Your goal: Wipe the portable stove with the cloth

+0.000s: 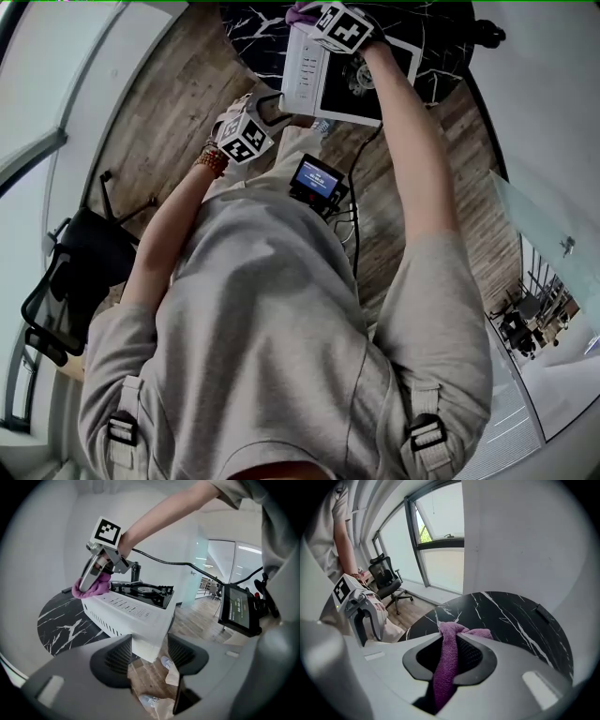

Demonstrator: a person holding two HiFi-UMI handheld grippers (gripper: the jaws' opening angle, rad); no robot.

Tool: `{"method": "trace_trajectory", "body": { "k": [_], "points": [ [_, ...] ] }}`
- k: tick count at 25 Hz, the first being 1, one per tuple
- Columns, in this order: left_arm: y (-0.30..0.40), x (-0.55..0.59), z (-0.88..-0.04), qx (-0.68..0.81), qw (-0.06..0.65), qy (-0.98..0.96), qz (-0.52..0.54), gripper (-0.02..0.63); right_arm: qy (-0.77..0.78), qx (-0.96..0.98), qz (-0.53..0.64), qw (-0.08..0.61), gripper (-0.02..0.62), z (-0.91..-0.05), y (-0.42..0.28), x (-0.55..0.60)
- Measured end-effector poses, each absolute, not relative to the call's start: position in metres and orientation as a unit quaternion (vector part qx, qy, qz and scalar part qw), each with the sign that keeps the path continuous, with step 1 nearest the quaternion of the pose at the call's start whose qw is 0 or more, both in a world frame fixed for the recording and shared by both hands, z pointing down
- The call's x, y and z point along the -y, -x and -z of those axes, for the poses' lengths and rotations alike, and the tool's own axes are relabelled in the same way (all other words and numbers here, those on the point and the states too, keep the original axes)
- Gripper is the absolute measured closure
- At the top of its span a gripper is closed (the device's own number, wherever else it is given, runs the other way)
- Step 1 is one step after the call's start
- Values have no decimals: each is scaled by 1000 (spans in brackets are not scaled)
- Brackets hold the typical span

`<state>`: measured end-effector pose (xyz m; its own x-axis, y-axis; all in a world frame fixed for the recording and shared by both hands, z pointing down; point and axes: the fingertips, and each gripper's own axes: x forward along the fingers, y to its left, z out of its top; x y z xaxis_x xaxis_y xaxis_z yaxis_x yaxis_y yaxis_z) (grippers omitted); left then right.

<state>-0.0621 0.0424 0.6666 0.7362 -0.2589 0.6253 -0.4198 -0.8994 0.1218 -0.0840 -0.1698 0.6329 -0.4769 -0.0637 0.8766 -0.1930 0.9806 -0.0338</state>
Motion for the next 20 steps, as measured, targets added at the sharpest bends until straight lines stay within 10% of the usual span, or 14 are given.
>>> {"method": "trace_trajectory", "body": {
  "k": [20],
  "points": [
    [62, -38, -672, 196, 137, -917, -318, 357, -55, 863, -75, 497, 519, -634, 83, 136]
  ]
}}
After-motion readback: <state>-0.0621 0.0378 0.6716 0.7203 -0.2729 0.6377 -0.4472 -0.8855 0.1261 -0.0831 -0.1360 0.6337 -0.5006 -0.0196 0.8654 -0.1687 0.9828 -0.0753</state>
